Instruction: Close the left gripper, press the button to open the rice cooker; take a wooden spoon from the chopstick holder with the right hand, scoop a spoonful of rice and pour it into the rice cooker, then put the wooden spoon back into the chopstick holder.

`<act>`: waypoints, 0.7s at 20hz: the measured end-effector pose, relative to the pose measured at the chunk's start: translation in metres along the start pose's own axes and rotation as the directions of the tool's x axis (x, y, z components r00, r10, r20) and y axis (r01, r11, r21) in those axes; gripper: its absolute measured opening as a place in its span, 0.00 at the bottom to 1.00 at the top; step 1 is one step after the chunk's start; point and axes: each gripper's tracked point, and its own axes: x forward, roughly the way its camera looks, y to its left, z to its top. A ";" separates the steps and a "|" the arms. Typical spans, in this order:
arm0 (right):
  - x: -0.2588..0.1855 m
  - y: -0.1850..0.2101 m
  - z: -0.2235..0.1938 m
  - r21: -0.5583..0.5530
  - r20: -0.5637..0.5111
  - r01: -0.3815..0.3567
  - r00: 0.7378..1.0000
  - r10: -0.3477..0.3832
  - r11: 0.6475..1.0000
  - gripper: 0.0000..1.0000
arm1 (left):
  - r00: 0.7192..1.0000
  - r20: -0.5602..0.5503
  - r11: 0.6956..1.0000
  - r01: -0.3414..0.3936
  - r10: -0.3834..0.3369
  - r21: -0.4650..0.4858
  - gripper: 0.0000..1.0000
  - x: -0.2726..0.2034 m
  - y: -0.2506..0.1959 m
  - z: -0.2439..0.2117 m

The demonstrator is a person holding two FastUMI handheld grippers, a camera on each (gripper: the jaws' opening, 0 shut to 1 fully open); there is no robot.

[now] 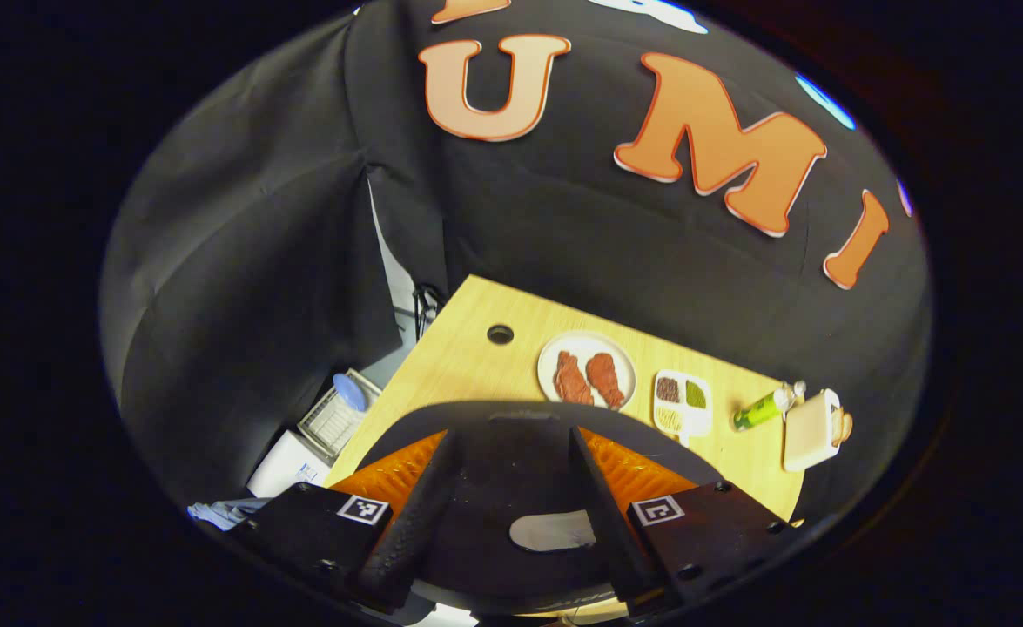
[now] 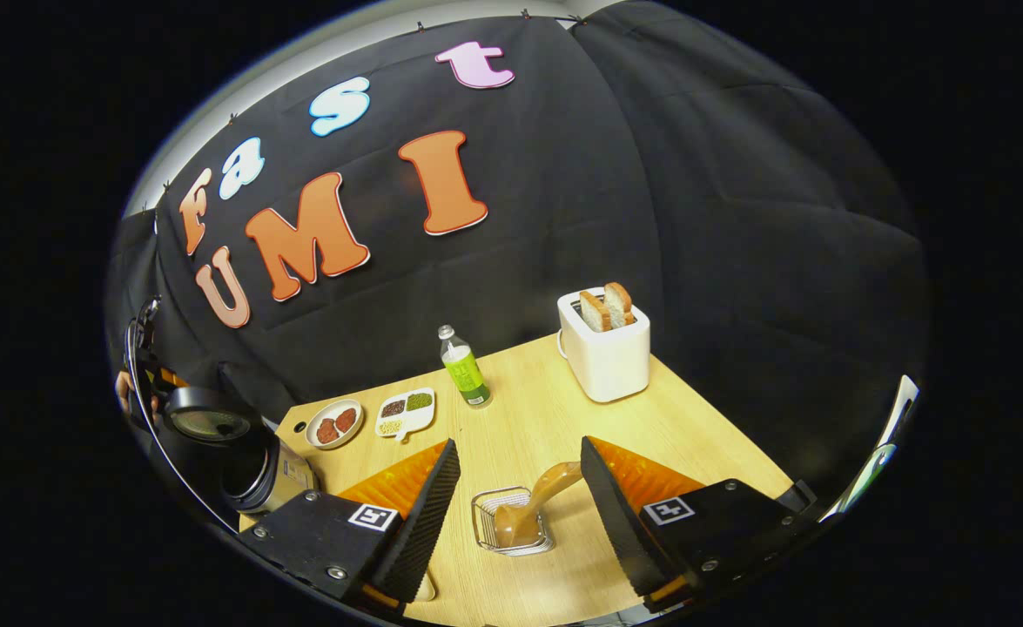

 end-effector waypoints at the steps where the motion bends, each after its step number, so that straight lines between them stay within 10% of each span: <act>1: 0.002 0.001 -0.002 -0.009 -0.006 -0.004 1.000 0.004 1.000 0.87 | 1.000 -0.010 1.000 0.003 -0.003 -0.002 0.88 0.002 0.003 -0.009; 14: 0.014 0.034 0.002 -0.192 -0.021 -0.073 0.997 0.070 0.979 0.90 | 0.949 -0.300 0.990 -0.064 0.098 0.122 0.87 0.037 0.004 -0.109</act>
